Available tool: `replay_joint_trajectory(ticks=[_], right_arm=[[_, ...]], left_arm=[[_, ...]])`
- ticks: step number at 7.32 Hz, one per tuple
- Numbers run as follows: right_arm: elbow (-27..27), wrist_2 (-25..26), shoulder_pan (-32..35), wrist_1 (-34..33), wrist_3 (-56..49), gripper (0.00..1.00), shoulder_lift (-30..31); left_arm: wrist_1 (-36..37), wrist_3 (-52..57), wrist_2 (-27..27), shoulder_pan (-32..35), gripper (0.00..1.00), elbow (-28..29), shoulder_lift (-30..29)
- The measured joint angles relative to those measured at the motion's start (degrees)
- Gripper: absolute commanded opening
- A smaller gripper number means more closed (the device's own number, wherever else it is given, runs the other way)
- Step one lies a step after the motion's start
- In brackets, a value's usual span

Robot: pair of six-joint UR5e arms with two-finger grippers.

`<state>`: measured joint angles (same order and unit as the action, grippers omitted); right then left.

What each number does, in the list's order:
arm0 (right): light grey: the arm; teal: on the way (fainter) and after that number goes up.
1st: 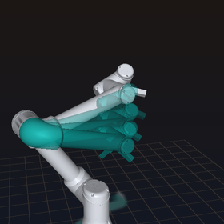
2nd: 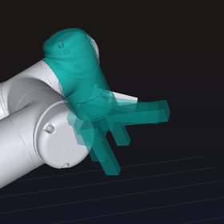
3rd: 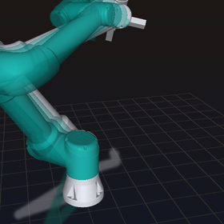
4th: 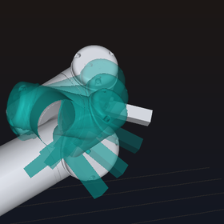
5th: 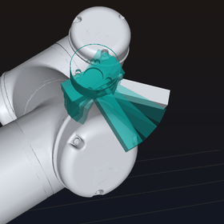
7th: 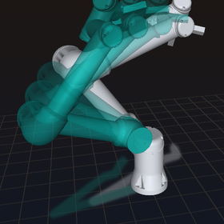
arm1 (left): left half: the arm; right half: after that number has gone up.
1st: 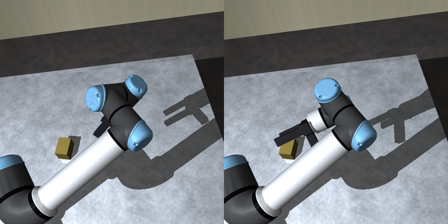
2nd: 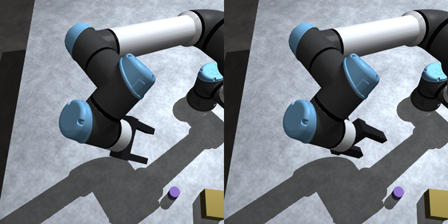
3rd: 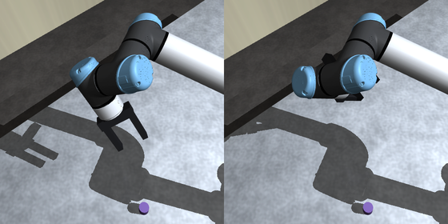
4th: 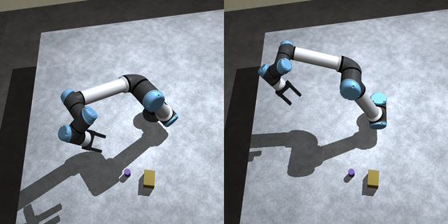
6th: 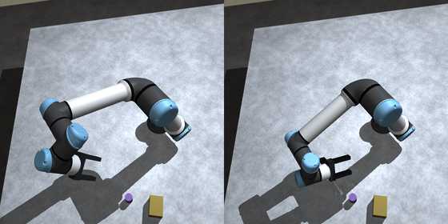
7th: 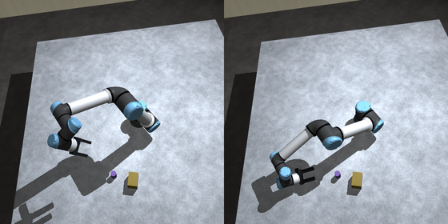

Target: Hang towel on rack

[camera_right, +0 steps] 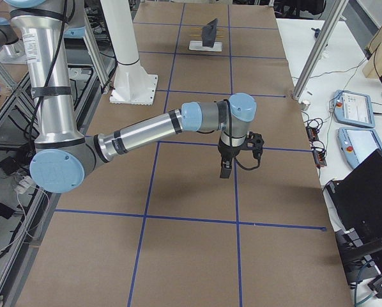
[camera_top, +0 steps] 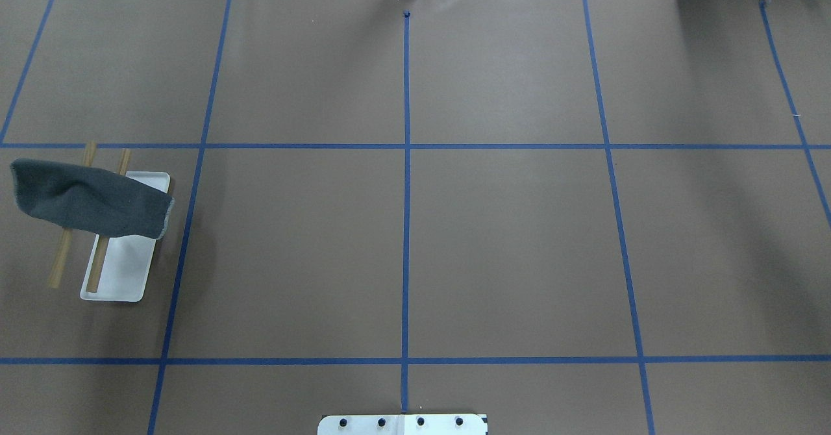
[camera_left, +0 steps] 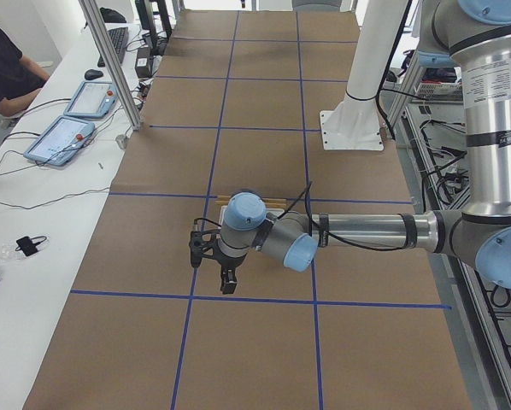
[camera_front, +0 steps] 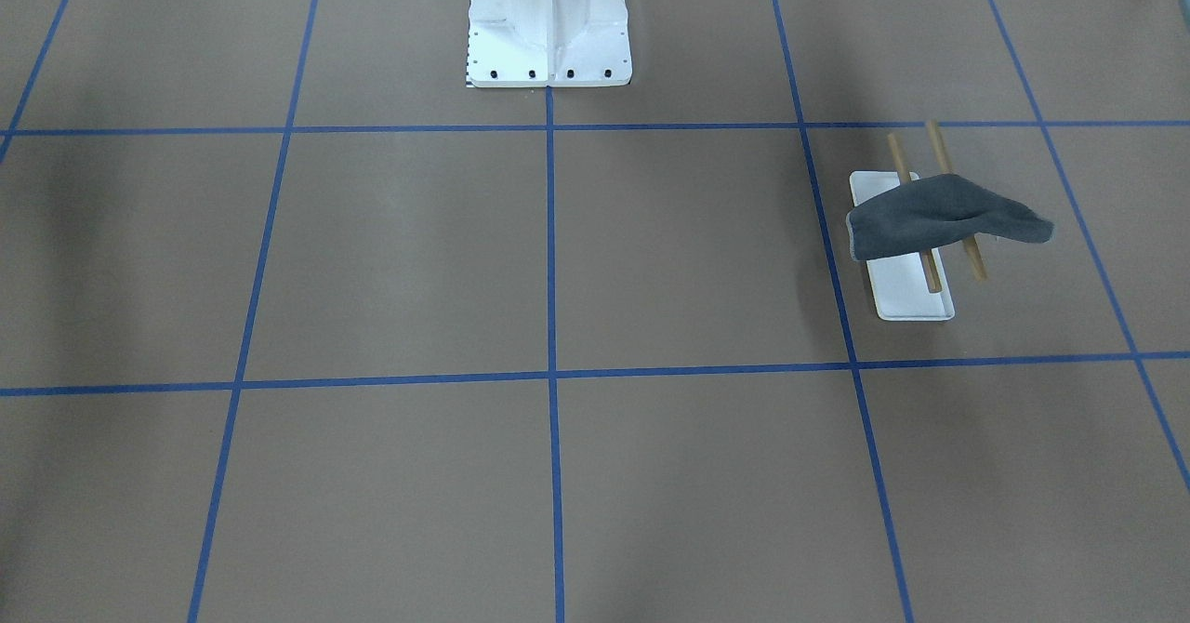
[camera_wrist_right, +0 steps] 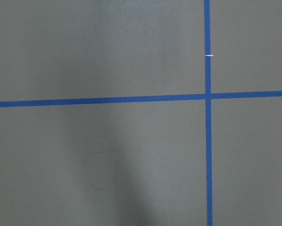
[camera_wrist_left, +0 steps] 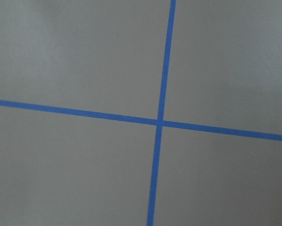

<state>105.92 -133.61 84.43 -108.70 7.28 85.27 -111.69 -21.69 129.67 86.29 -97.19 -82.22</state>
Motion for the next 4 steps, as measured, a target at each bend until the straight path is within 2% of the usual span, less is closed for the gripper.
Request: replay_joint_trajectory(ticks=[2, 4], right_arm=[[-0.15, -0.84, 2.07, -0.05, -4.28, 1.0, 2.49], [-0.11, -1.68, 3.58, 0.21, -6.6, 1.0, 5.59]], left_arm=[[10.42, 6.81, 0.01, 0.61, 0.99, 0.22, -5.4], [13.97, 9.6, 0.16, 0.77, 0.99, 2.62, -7.79]])
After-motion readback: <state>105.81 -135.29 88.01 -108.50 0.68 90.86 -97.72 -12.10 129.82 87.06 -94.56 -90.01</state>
